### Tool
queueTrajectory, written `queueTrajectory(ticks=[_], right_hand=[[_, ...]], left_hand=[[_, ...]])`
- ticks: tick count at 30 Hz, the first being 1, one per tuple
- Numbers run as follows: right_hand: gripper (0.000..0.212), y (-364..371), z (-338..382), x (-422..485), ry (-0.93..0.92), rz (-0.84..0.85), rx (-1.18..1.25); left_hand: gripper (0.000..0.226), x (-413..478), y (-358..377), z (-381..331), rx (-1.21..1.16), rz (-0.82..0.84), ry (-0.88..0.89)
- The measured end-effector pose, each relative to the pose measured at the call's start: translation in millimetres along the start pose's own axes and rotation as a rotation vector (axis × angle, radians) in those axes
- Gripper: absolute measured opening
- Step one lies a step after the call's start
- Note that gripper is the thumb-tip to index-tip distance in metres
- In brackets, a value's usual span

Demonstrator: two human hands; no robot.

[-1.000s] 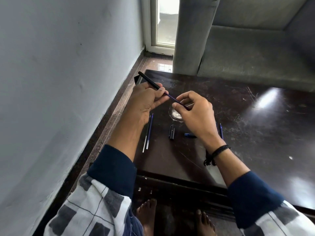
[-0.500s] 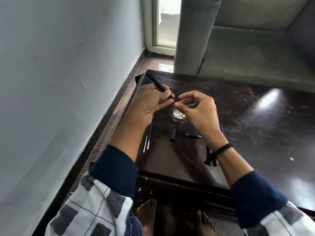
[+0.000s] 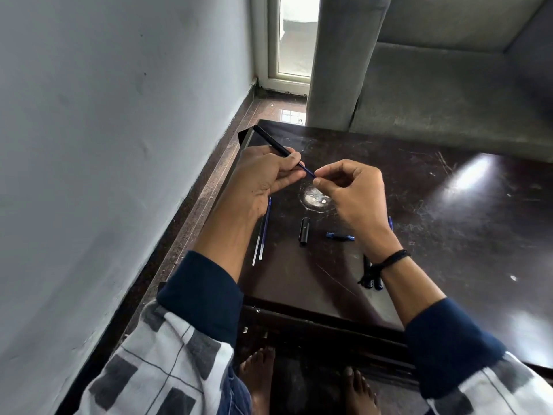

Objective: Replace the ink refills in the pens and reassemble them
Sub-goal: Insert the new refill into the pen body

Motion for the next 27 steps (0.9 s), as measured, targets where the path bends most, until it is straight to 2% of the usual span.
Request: queueTrajectory(ticks=[9,15,20,23,27], right_hand=[[0.026,-0.1,4.7,-1.2,-0.019,0.035,-0.065],[0.021,-4.2,3.4,-1.9,0.000,-0.029,-0.062],[0.026,-3.8,2.5,-2.4,0.004,-0.009,-0.040],[0.020,-3.5,0.5,-0.9,0.036,0.056,0.012],[0.026,-6.3,-11.1,4.5,0.166,0.152,0.070]], left_hand=[[0.007,0.6,-0.3,3.6,0.027,-0.021,-0.003],[0.006,-0.5,1.2,5.3,0.023,-0.009,-0.009],[0.007,-0.7,5.2,6.6,0.022,0.003,-0.021],[0.007,0.2,4.2,6.7,0.006,0.002,-0.021],[0.007,3.8,-0.1,5.4,-0.007,-0.032,-0.002]])
Point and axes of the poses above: each hand's wrist, its own x-axis towards the middle knuckle, its own y-axis out of the palm, z = x × y, the point moved 9 cm from there along x, towards the middle knuckle, and after that the axes turned 8 degrees about -x, right-handed, at the moved point
